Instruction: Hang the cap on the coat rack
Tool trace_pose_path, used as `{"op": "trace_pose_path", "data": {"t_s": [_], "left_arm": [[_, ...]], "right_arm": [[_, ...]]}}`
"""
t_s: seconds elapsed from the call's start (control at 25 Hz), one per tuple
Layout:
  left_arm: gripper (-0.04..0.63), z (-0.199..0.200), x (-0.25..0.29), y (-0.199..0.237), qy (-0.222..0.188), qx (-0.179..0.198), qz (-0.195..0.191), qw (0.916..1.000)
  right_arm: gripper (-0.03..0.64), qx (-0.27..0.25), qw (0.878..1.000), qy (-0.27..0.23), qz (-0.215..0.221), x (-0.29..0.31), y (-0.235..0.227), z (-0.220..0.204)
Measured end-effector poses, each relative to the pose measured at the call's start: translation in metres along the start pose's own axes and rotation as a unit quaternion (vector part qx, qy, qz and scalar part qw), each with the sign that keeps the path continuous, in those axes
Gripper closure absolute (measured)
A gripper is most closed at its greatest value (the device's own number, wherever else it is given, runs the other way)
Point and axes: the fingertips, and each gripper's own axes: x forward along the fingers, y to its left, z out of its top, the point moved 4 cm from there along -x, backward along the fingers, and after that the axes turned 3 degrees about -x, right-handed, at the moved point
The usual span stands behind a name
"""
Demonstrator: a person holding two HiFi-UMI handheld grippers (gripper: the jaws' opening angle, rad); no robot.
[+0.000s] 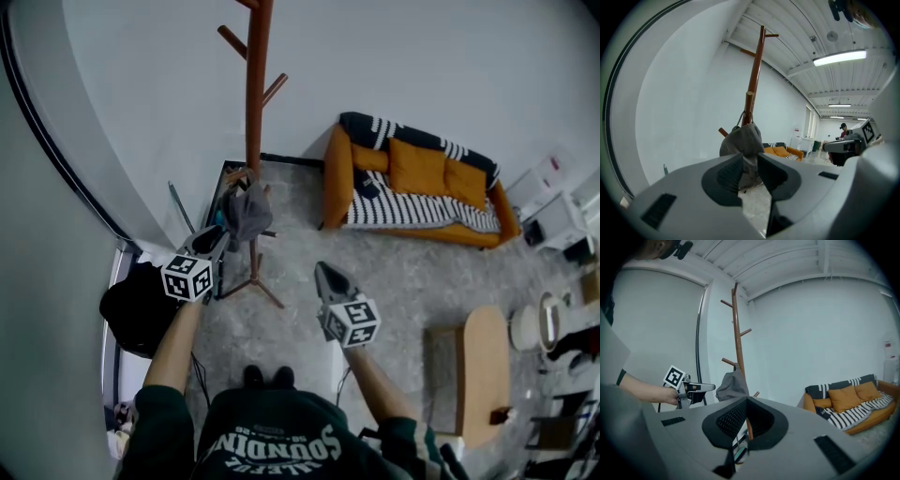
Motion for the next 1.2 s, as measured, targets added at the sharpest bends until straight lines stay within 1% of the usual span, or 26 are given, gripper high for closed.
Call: {"op": "trace_pose_path", "data": {"t_s": [0.28,0.6,0.76,0.88,1.0,1.12,1.2], "left_arm": [[0.517,-0.011,-0.017,-0.008,0.005,0.007,0.0,1.0],[0.521,-0.007,-0.053,-0.029,-0.008,0.013,-0.005,0.9999],[0.595,-0.007,-0.072,-0.037,-0.014,0.03,-0.005,0.9994],[0.595,-0.008,-0.085,-0.042,-0.023,0.037,0.003,0.999],[0.595,-0.011,-0.093,-0.048,-0.027,0.043,0.01,0.9986],[0.595,-0.015,-0.101,-0.057,-0.024,0.053,0.012,0.9982],[0.595,-0.017,-0.105,-0.059,-0.028,0.052,0.014,0.9982]], "right_arm": [[0.62,-0.002,1.0,-0.002,0.011,0.005,0.007,-0.002],[0.62,-0.015,0.999,-0.005,0.038,0.016,0.027,0.003],[0.62,-0.029,0.998,-0.012,0.056,0.024,0.038,0.007],[0.62,-0.037,0.997,-0.02,0.071,0.031,0.046,0.01],[0.62,-0.046,0.995,-0.014,0.086,0.036,0.054,0.008],[0.62,-0.058,0.994,-0.017,0.093,0.036,0.06,0.011],[0.62,-0.066,0.993,-0.016,0.094,0.034,0.065,0.015]]}}
